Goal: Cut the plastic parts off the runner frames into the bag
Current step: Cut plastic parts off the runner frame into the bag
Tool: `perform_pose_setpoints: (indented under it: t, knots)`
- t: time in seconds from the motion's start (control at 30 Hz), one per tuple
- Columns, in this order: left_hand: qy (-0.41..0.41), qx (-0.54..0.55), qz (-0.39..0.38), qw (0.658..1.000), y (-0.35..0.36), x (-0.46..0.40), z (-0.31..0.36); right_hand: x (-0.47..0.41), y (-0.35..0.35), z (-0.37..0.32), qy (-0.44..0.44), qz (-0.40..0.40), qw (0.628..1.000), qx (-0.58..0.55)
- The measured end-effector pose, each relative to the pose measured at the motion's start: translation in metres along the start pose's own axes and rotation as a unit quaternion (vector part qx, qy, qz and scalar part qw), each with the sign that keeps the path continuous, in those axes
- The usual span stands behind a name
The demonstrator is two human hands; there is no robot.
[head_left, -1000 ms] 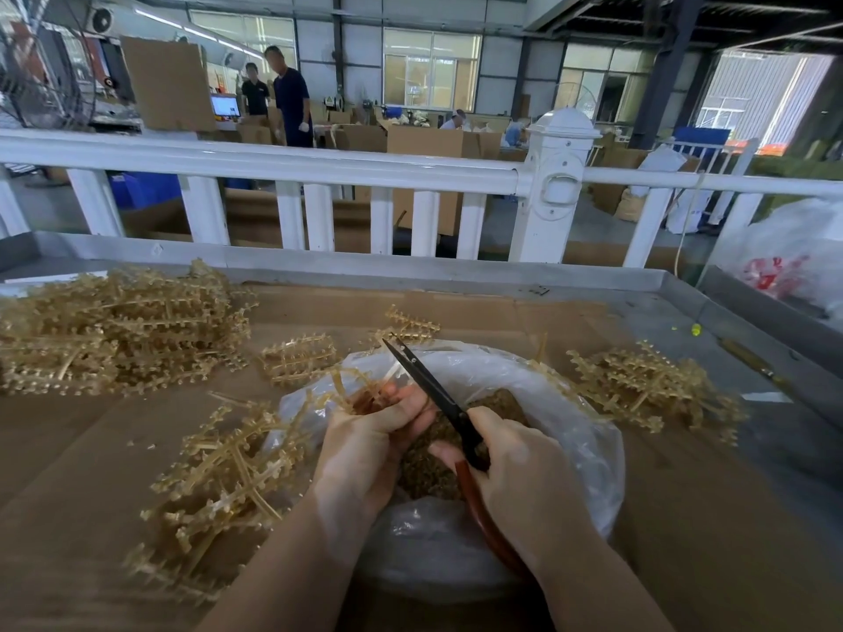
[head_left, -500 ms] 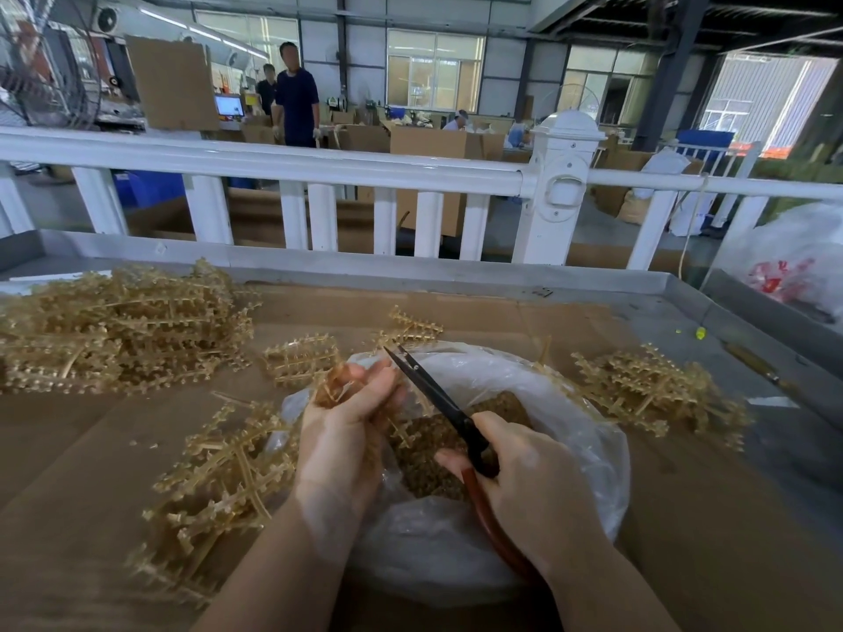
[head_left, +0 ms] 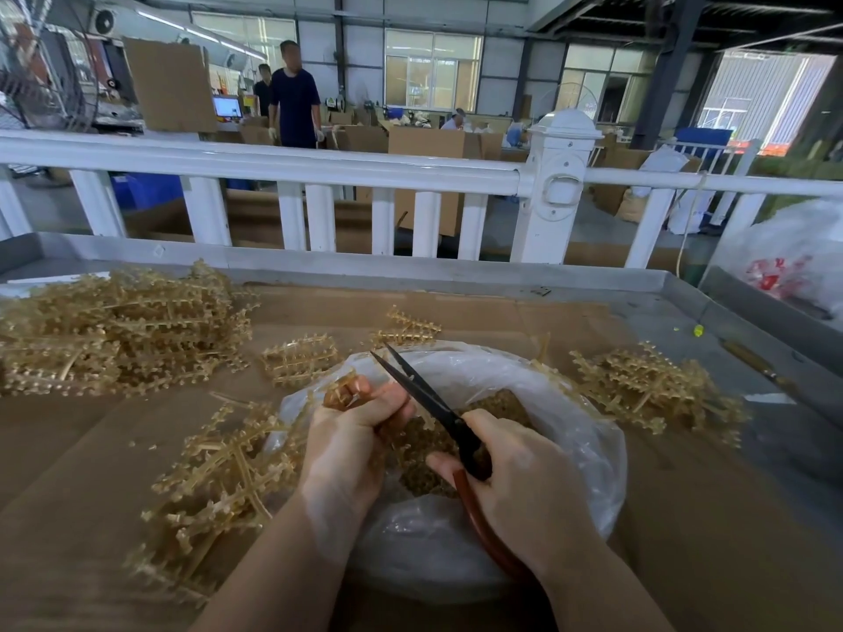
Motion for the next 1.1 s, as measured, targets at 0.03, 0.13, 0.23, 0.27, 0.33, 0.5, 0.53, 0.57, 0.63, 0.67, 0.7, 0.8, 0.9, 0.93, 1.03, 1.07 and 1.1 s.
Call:
perform_pose_setpoints:
  t: [0.03,0.13,0.23,0.27,0.33,0.5,0.53,0.57,0.63,0.67,0.7,0.8,0.9,0.93,1.03,1.07,1.1]
  knots:
    - [-0.003,-0.005,-0.006,1.0,0.001,0.0,-0.001,0.0,0.0,-0.001,0.0,0.0,1.0,0.0]
    - [-0.003,-0.033,-0.018,0.999,0.001,-0.001,-0.001,-0.001,-0.002,-0.002,-0.001,0.009,1.0,0.003]
    - [-0.004,-0.042,-0.019,0.999,0.001,0.0,-0.001,-0.002,0.0,-0.001,-0.003,-0.005,1.0,-0.006]
    - [-0.004,-0.041,-0.022,0.999,0.002,0.0,-0.001,-0.002,0.001,-0.001,-0.003,-0.015,1.0,-0.005]
    - [0.002,-0.036,-0.029,0.999,0.004,0.001,0.0,-0.002,0.002,0.0,-0.003,-0.023,1.0,-0.003]
    - [0.015,-0.021,-0.011,1.0,0.003,0.004,0.002,0.0,0.0,0.0,-0.002,-0.013,1.0,-0.002]
    - [0.009,-0.022,0.001,1.0,0.001,0.004,0.001,0.0,0.001,0.0,-0.003,-0.01,1.0,0.002]
    - [0.0,-0.026,0.009,1.0,0.0,0.004,0.0,0.0,0.001,-0.001,-0.002,-0.008,1.0,0.008]
    - [-0.016,-0.044,0.007,0.999,0.001,0.005,-0.002,0.0,-0.001,-0.001,0.001,0.004,1.0,0.017]
    - [-0.018,-0.054,0.003,0.998,0.002,0.006,-0.003,0.0,-0.001,-0.001,0.003,0.009,1.0,0.019]
    - [-0.018,-0.062,0.002,0.998,0.003,0.006,-0.003,0.0,-0.002,-0.002,0.005,0.014,1.0,0.02]
    - [-0.014,-0.061,0.015,0.998,0.003,0.007,-0.003,-0.001,-0.003,-0.001,0.009,0.026,0.999,0.026]
    - [-0.004,-0.051,0.011,0.999,0.004,0.008,-0.001,0.0,-0.002,0.001,0.012,0.031,0.999,0.025]
    - [-0.003,-0.052,0.007,0.999,0.004,0.008,-0.001,0.0,-0.001,0.002,0.013,0.033,0.999,0.022]
    - [-0.007,-0.06,0.002,0.998,0.004,0.009,-0.001,0.0,-0.001,0.003,0.018,0.034,0.999,0.017]
    - [-0.008,-0.057,-0.001,0.998,0.005,0.01,-0.001,0.0,-0.002,0.003,0.02,0.035,0.999,0.017]
    - [-0.011,-0.048,-0.003,0.999,0.005,0.01,-0.001,0.001,-0.002,0.003,0.02,0.036,0.999,0.018]
Point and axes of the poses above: each hand's wrist, its own x-axis away from the middle knuckle, its own y-axis out of the palm, z = x × y, the point moved 7 cm from there along -x, towards the middle knuckle, and after that the axes turned 2 degrees about -x, right-handed, at the moved point
